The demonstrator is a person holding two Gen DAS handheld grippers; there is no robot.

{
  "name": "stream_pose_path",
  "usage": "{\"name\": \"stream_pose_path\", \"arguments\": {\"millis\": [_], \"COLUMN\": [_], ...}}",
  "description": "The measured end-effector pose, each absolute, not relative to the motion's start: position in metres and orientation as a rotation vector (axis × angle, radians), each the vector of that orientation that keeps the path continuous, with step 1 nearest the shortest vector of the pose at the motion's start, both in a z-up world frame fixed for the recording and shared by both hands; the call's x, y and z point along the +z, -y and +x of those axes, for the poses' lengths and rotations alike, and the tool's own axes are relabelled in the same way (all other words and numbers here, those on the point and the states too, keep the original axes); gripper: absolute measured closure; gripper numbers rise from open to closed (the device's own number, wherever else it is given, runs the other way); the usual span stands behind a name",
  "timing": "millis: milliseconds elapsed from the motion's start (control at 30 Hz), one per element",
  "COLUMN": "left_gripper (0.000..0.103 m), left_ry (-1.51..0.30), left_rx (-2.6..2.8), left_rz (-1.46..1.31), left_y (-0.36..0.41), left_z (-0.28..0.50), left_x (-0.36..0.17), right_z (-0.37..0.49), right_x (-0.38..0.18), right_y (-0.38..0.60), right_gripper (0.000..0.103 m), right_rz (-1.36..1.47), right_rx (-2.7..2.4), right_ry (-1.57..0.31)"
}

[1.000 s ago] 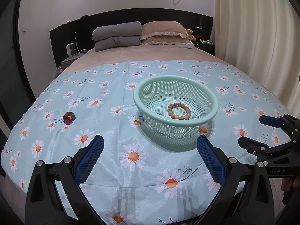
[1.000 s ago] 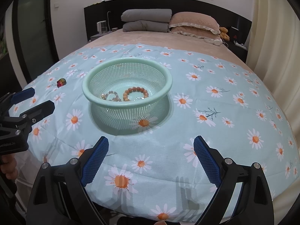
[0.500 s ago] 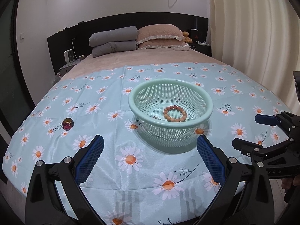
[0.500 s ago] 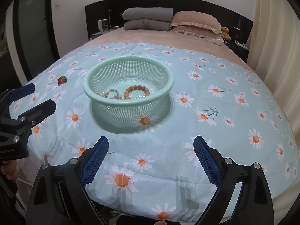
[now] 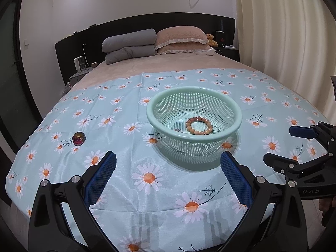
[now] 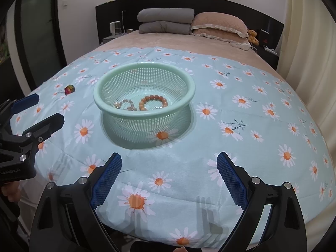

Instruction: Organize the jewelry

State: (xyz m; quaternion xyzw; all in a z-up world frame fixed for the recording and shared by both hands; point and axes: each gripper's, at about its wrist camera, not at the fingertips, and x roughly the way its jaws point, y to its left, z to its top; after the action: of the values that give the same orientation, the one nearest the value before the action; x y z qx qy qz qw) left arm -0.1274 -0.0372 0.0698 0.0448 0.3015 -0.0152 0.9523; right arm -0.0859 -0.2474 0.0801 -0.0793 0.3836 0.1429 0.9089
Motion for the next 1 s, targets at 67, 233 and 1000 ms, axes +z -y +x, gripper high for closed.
{"name": "stream_pose_path", "arguments": {"millis": [67, 233, 1000], "left_gripper": [0.006, 0.006, 0.006], "left_ry": [-0.614, -0.613, -0.623], "left_rx": [-0.035, -0.039, -0.055], "left_rz": [0.090, 0.093, 0.040], "left_y": [0.0364, 0.0362, 0.0307], "left_z": [-0.1274, -0.1270, -0.1300], "left_x": [0.0684, 0.0672, 0.0697], "right_z": [-0.0858, -0.0845, -0.0861], "right_x": [0.0794, 0.0783, 0.0738], "right_y": [0.2472, 0.2473, 0.2488], "right_gripper": [0.015, 0.015, 0.015], "right_rz": [-0.164, -0.164, -0.166], "right_rx": [0.296, 0.298, 0.303], "right_ry": [-0.793, -0.795, -0.805]}}
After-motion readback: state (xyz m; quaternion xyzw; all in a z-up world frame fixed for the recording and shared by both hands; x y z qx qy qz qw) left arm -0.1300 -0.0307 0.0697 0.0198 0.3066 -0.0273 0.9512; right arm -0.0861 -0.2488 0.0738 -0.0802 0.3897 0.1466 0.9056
